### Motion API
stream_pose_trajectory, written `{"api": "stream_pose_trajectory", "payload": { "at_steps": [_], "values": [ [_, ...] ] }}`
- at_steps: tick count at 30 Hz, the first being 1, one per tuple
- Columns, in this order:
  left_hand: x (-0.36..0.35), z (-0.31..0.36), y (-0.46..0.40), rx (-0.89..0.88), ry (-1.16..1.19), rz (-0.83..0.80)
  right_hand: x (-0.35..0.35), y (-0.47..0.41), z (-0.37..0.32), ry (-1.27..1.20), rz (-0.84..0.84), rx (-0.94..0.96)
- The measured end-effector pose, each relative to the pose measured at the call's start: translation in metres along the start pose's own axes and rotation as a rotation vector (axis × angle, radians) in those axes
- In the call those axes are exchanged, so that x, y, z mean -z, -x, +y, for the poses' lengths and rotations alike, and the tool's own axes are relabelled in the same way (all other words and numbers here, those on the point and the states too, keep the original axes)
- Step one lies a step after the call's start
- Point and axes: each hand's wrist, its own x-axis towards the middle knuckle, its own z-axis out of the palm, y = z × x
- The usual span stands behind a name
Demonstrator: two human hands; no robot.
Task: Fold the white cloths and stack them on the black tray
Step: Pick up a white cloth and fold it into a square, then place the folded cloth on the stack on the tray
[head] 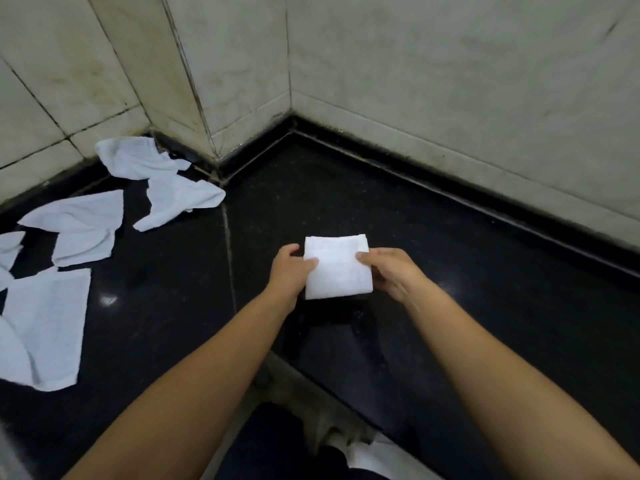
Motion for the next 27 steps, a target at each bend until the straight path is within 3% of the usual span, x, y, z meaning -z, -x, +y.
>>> {"api": "stream_pose_trajectory", "payload": {
  "at_steps": [3,7,16,22,27],
  "values": [
    [-0.015,0.008,0.034,0.083,0.172,-0.203,0.026,0.037,0.01,-0.066,0.056,0.052],
    [-0.033,0.012,0.071,0.175,0.185,-0.427,0.063,0.093,0.037,-0.189,0.165,0.109],
    [-0.087,-0.044,0.17,0.153,-0.09,-0.817,0.107,0.247,0.159,-0.44,0.525,0.127],
    [-0.162,-0.086,0.288,0.152,-0.276,-1.071,0.163,0.369,0.239,-0.569,0.818,0.114],
    [-0.242,-0.117,0.394,0.147,-0.401,-1.242,0.233,0.463,0.302,-0.67,0.963,0.129]
  ]
}}
